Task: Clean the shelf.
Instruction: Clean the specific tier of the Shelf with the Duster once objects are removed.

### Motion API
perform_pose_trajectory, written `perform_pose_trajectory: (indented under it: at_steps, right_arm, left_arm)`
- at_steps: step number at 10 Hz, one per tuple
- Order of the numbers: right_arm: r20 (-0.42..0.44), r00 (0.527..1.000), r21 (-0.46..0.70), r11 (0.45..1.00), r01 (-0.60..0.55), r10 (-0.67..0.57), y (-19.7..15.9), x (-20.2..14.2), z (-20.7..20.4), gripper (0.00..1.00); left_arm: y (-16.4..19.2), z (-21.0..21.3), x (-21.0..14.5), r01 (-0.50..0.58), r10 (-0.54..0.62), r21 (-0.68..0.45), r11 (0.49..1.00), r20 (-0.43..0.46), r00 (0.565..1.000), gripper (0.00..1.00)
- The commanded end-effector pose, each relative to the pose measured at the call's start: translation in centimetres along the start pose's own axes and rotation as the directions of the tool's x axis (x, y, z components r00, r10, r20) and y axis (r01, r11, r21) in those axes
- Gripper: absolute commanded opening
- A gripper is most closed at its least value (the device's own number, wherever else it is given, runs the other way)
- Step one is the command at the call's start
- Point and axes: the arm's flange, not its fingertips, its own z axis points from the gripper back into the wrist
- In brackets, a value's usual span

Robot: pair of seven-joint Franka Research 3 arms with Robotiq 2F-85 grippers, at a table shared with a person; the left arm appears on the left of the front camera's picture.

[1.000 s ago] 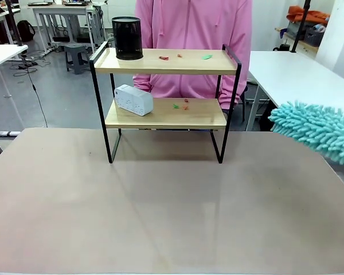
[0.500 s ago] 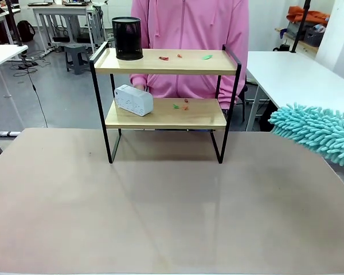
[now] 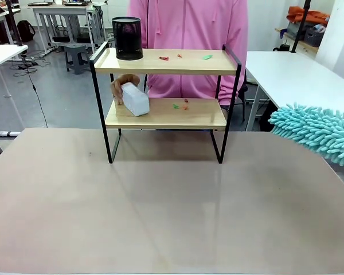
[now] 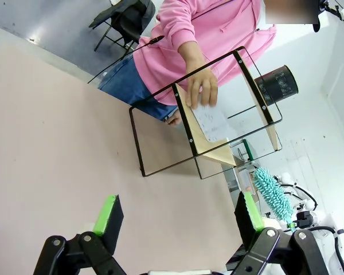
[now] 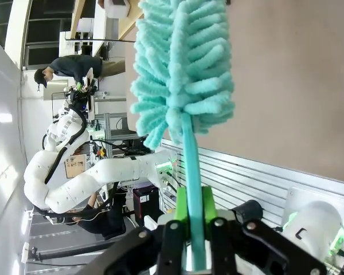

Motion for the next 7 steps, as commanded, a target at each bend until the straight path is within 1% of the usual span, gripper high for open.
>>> perform_pose_trajectory:
  at_steps: [1,7]
  right_arm:
    - [0.006,1.0,0.026,1.0,0.005,-0.005,0.4,-0.19,-0.03,0.0]
    - [0.006,1.0,0.026,1.0,0.005,-0.005,0.4,-0.19,-0.03,0.0]
  left_arm:
    - [-0.06,-0.21,-0.32,0.021,-0.021,-0.015,1.0,0.023,1.0,1.0]
    - [-0.06,-0.21,-0.32,0.021,-0.021,-0.015,1.0,0.023,1.0,1.0]
